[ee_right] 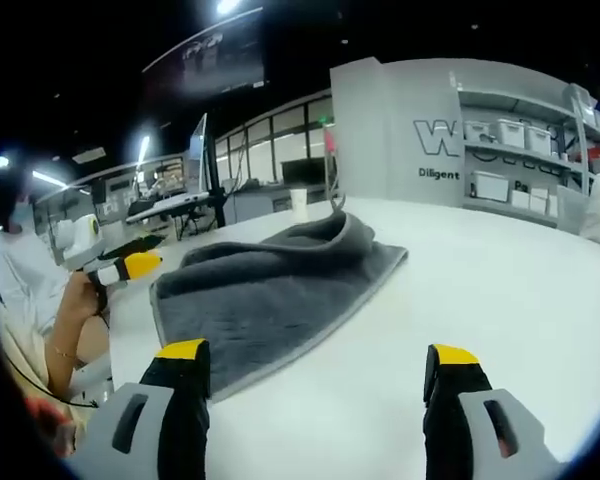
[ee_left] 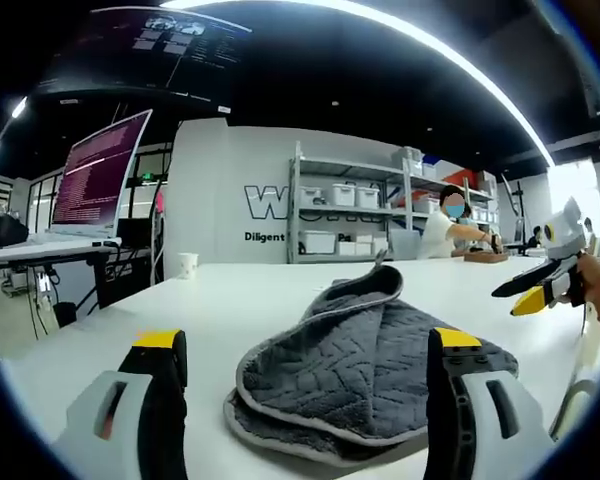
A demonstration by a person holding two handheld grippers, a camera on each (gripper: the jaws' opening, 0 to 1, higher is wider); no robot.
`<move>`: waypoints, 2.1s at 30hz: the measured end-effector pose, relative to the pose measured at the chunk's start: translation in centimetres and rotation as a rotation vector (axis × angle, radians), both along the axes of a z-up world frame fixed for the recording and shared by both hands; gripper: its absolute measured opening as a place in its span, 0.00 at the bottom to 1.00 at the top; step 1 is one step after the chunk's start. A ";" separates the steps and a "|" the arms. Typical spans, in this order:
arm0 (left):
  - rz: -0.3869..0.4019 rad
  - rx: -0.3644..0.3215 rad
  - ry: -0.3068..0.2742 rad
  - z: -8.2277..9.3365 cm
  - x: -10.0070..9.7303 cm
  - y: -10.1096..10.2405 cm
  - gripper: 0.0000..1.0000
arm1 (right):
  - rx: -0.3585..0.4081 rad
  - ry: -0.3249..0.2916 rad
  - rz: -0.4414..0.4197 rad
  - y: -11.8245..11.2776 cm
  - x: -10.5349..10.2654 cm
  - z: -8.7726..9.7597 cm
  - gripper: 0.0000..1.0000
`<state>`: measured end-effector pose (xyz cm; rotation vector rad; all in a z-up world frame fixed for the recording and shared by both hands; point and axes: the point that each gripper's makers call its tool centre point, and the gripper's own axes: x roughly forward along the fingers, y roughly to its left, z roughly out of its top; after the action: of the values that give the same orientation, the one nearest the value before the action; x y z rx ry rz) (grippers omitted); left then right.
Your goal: Open the folded towel by lifting each exposed corner and separating the folded layers until the towel lies flat within the target outline without major curled edges
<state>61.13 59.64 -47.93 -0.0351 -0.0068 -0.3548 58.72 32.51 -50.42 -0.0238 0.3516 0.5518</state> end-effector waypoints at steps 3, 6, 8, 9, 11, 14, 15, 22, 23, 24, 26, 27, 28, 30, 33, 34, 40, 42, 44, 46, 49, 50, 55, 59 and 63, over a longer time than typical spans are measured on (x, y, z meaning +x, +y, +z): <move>-0.007 0.004 0.019 -0.5 0.1 -0.1 0.98 | -0.017 0.015 0.007 0.7 0.9 -0.1 0.77; -0.014 0.011 0.028 -0.8 0.1 -0.2 0.98 | -0.057 0.032 0.027 1.2 1.5 -0.8 0.62; -0.016 0.013 0.024 -0.7 0.1 -0.2 0.98 | -0.072 0.043 0.030 1.6 2.3 -1.2 0.59; -0.015 0.016 0.022 -0.6 0.1 -0.2 0.97 | -0.073 0.048 0.032 1.8 2.6 -1.3 0.58; -0.011 0.019 0.016 -0.4 0.1 0.0 0.97 | -0.066 0.054 0.031 2.1 3.1 -1.3 0.52; -0.006 0.016 0.006 0.1 -0.1 0.3 0.97 | -0.056 0.046 0.011 2.2 4.0 -1.1 0.37; -0.005 0.013 0.005 0.3 -0.1 0.4 0.97 | -0.057 0.043 0.003 2.2 4.5 -1.0 0.33; -0.006 0.007 -0.013 0.9 -0.4 0.3 0.97 | -0.078 0.084 -0.012 2.4 6.0 -2.4 0.16; -0.008 0.009 -0.012 0.9 -0.4 0.2 0.97 | -0.083 0.086 -0.017 2.4 6.1 -2.6 0.14; -0.013 0.014 -0.010 0.8 -0.5 0.0 0.97 | -0.092 0.093 -0.017 2.4 6.2 -3.0 0.14; -0.019 0.015 -0.007 0.7 -0.5 -0.2 0.96 | -0.092 0.106 -0.012 2.7 6.2 -3.4 0.15; -0.022 0.014 -0.005 0.7 -0.5 -0.3 0.96 | -0.090 0.113 -0.010 2.8 6.2 -3.6 0.15; -0.024 0.013 -0.003 0.6 -0.5 -0.4 0.96 | -0.090 0.118 -0.007 2.9 6.3 -3.7 0.15; -0.025 0.013 0.000 0.5 -0.5 -0.5 0.96 | -0.095 0.129 -0.007 3.0 6.4 -4.1 0.15; -0.028 0.014 0.002 0.5 -0.5 -0.6 0.96 | -0.101 0.135 -0.005 3.1 6.5 -4.5 0.13; -0.030 0.013 0.001 0.5 -0.6 -0.7 0.96 | -0.098 0.141 -0.005 3.2 6.5 -4.6 0.12; -0.022 0.011 0.008 0.4 -0.5 -0.6 0.94 | -0.099 0.145 -0.008 3.2 6.5 -4.6 0.06; -0.023 0.009 0.013 0.2 -0.5 -0.6 0.93 | -0.091 0.145 -0.006 3.2 6.5 -4.6 0.00; -0.023 0.008 0.017 0.2 -0.5 -0.6 0.93 | -0.089 0.140 -0.006 3.1 6.6 -4.5 0.00; -0.026 0.010 0.023 0.1 -0.5 -0.7 0.92 | -0.083 0.139 -0.003 3.1 6.7 -4.5 0.00; -0.025 0.012 0.017 0.2 -0.5 -0.8 0.92 | -0.088 0.128 0.001 3.1 6.5 -4.5 0.00; -0.025 0.014 0.017 0.2 -0.6 -0.8 0.92 | -0.089 0.128 0.002 3.1 6.5 -4.5 0.00; -0.024 0.013 0.017 0.3 -0.5 -0.6 0.92 | -0.090 0.132 0.010 2.7 6.4 -4.5 0.00; -0.019 0.014 0.016 0.3 -0.5 -0.4 0.92 | -0.089 0.132 0.006 1.9 6.2 -4.5 0.00; -0.025 0.016 0.017 0.2 -0.5 -0.7 0.91 | -0.086 0.132 -0.004 0.8 6.1 -4.5 0.00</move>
<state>60.64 58.97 -47.72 -0.0228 0.0131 -0.3798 64.82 33.35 -54.90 -0.0700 0.5044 0.5349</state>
